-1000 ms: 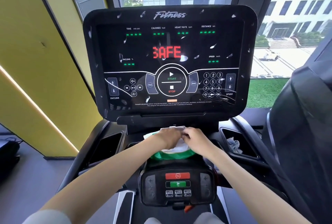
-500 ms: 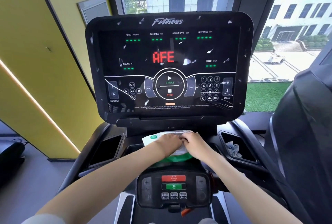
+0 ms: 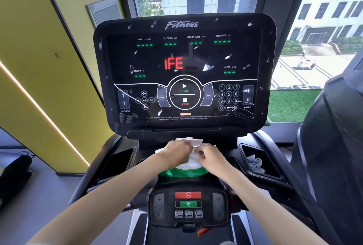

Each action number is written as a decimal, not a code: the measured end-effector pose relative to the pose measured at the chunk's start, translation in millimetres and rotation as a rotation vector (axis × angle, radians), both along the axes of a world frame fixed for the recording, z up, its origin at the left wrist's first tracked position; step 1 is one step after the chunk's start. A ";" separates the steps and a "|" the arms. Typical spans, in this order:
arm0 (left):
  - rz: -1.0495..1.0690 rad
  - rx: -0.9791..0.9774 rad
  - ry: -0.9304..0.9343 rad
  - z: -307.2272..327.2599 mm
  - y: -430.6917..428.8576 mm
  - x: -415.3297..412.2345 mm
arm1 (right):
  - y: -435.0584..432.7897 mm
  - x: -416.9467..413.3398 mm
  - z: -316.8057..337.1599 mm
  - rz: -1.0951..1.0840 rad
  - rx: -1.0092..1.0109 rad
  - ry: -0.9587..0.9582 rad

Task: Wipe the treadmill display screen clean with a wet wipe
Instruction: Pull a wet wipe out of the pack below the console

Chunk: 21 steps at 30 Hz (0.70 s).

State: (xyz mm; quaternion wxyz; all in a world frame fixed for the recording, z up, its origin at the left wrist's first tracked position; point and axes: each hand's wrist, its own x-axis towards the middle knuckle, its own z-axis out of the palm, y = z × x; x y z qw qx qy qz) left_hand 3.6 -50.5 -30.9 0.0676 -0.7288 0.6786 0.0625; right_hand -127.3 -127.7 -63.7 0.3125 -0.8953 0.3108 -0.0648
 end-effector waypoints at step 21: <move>0.754 -0.656 1.504 62.5 9.0 37.5 | 2.4 11.2 1.3 -0.027 -0.064 0.088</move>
